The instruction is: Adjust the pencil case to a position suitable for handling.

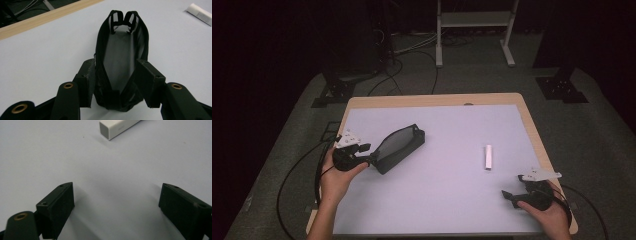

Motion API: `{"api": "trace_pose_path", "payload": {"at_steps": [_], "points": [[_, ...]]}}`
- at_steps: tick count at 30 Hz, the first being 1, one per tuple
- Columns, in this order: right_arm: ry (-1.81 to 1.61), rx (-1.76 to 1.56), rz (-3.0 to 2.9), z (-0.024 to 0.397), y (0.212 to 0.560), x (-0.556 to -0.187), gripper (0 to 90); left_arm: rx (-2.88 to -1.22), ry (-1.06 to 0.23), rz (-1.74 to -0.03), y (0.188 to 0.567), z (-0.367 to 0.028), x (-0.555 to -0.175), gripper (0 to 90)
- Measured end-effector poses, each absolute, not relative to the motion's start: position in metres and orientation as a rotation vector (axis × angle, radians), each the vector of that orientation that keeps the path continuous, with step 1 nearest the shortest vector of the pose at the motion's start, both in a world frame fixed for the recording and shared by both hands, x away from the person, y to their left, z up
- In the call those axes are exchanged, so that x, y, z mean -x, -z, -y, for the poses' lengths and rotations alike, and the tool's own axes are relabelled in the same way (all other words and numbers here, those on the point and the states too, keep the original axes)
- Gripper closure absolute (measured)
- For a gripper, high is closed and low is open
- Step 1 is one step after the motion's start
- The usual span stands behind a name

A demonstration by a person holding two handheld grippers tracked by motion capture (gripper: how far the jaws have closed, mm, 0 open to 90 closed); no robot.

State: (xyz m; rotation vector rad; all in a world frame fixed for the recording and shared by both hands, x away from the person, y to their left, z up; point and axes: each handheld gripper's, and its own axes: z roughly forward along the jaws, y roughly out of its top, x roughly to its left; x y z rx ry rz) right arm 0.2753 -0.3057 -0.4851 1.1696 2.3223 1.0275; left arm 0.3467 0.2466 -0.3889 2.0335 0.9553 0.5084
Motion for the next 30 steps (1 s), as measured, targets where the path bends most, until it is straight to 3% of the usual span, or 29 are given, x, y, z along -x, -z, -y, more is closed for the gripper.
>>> {"api": "trace_pose_path", "payload": {"at_steps": [30], "points": [[-1.029,-1.171,-2.322,0.306,0.485,-0.275,11.8,-2.040,-0.532,-0.921,0.391,-0.227,-0.389,55.2]]}}
